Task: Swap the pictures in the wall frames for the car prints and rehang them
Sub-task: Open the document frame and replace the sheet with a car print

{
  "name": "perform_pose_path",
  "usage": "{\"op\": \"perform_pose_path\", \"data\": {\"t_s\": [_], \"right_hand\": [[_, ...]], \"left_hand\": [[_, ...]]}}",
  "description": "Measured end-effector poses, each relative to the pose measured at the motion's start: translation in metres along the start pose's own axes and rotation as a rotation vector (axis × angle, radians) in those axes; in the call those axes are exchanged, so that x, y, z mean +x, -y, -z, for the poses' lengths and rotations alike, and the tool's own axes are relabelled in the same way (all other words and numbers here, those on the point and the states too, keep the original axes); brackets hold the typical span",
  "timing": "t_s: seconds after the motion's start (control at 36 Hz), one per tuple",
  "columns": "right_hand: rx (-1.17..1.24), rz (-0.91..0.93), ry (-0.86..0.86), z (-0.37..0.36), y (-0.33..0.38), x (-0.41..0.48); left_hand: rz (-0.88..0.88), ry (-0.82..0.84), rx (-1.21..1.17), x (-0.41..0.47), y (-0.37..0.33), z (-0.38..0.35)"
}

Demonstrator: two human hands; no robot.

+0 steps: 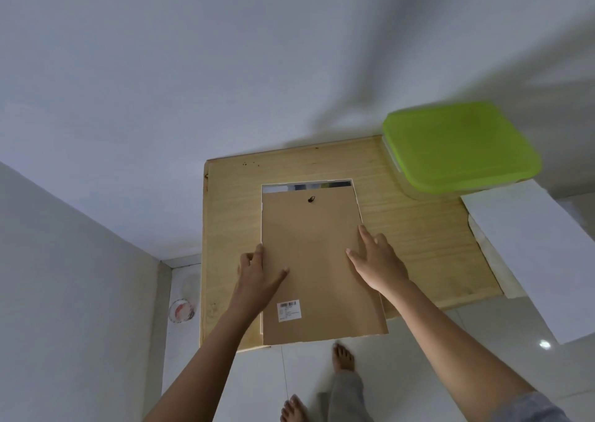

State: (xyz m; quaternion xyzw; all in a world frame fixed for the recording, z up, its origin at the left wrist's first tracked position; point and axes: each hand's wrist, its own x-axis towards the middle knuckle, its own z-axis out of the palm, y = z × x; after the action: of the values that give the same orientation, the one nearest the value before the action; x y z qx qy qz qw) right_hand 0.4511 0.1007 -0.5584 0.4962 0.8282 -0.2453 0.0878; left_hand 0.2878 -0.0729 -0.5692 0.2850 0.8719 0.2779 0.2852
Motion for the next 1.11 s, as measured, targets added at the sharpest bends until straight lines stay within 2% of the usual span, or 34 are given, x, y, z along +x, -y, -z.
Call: {"op": "perform_pose_path", "data": {"t_s": [0.22,0.42,0.83,1.0,1.11], "right_hand": [[0.044,0.088,0.01,0.007,0.002,0.032],[-0.021,0.086,0.038,0.01,0.0,0.045],[-0.139,0.066,0.031,0.015,0.007,0.059],[-0.175,0.061,0.023,0.014,0.011,0.063],[-0.129,0.052,0.025,0.012,0.009,0.06]], "left_hand": [[0.023,-0.009,-0.066,0.041,-0.013,0.006],[0.033,-0.138,-0.089,0.049,-0.009,-0.001],[0.082,-0.161,0.041,0.063,-0.018,0.0],[0.118,-0.179,0.167,0.061,-0.026,-0.001],[0.125,-0.179,0.2,0.059,-0.03,-0.001]]}}
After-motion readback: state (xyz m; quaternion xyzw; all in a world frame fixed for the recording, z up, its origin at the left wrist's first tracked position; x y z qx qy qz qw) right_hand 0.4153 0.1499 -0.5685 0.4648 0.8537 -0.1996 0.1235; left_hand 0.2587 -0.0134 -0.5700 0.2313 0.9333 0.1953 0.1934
